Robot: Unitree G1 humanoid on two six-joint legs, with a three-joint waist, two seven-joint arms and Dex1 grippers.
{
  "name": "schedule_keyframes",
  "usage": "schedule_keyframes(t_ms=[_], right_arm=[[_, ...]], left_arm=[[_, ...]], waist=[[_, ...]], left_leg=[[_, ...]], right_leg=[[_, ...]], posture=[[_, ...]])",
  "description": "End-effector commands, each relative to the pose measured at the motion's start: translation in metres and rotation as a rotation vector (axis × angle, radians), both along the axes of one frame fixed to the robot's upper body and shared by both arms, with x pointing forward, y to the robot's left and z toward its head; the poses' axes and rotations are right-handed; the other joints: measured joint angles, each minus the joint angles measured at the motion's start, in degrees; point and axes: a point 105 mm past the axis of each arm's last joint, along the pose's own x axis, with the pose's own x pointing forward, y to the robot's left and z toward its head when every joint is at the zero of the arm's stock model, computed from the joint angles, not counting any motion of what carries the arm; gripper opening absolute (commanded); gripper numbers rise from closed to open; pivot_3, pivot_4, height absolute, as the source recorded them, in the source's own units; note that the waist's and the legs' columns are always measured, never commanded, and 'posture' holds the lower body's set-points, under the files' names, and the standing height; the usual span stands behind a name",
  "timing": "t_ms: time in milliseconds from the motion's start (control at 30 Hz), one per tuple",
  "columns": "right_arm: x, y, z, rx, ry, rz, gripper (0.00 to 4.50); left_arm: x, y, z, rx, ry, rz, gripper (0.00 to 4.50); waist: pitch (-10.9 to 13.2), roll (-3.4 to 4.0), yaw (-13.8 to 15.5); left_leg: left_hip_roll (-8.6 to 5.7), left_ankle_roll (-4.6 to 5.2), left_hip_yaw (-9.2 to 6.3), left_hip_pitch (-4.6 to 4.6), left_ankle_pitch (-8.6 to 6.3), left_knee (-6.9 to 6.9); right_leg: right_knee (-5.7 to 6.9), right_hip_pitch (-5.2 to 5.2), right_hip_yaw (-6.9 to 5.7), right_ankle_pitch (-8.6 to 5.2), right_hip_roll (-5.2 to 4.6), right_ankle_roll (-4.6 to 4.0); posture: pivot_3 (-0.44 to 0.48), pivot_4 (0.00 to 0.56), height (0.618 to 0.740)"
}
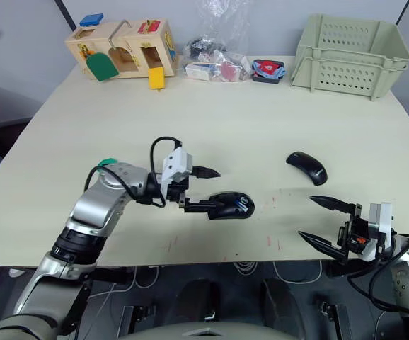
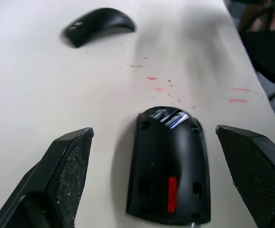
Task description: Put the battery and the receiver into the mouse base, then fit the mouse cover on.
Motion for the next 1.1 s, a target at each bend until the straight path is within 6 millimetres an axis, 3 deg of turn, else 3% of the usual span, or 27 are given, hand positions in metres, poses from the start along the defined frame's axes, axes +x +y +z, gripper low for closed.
schedule_keyframes(t_ms=[33,233,433,567,700,833,1100], right_arm=[[0.0,0.005,0.014,0.015,-0.067,0.022,4.5],[0.002,0.01,0.016,0.026,-0.071,0.032,4.5],[0.004,0.013,0.015,0.033,-0.071,0.04,4.5],[0.006,0.015,0.015,0.037,-0.073,0.045,4.5],[0.007,0.014,0.016,0.038,-0.074,0.046,4.5],[0.009,0.012,0.019,0.033,-0.087,0.048,4.5],[0.01,0.009,0.019,0.024,-0.094,0.045,4.5]], left_arm=[[0.002,0.015,0.021,-0.092,-0.055,0.104,4.4],[0.005,0.054,0.03,-0.162,-0.11,0.314,4.4],[0.018,0.116,0.029,-0.135,-0.143,0.558,4.4],[0.034,0.157,0.03,-0.131,-0.175,0.817,4.4],[0.038,0.168,0.029,-0.14,-0.195,0.916,4.4],[0.038,0.198,0.025,-0.191,-0.213,1.214,4.4],[0.029,0.212,0.019,-0.223,-0.24,1.442,4.4]], waist=[[0.0,-0.01,0.0],[0.0,-0.01,0.1],[0.0,0.0,0.1],[0.0,-0.01,0.1],[0.1,-0.04,0.1],[0.1,-0.07,0.1],[0.1,-0.12,0.1]], left_leg=[[0.0,0.0,-0.01,0.0,0.0,0.0],[0.01,0.0,-0.01,0.0,0.0,0.0],[0.01,-0.01,0.0,0.02,0.0,-0.01],[0.0,-0.01,0.01,0.02,0.0,0.0],[0.0,-0.01,0.02,0.01,0.0,-0.01],[0.01,-0.01,0.02,0.03,0.0,-0.01],[0.0,-0.02,0.01,0.02,0.0,-0.02]], right_leg=[[0.0,0.0,-0.01,0.0,0.0,0.0],[0.0,0.0,-0.02,0.0,-0.02,0.0],[0.02,-0.01,-0.03,0.0,-0.01,-0.01],[0.01,0.0,-0.03,0.0,-0.03,-0.01],[0.01,0.0,-0.03,0.12,-0.04,0.19],[0.02,0.01,-0.02,0.16,-0.07,0.23],[0.04,0.01,-0.04,0.16,-0.1,0.22]], posture=[[0.0,0.15,0.74],[0.0,0.15,0.74],[0.0,0.15,0.74],[0.0,0.15,0.74],[0.0,0.15,0.74],[0.0,0.15,0.74],[0.0,0.15,0.74]])
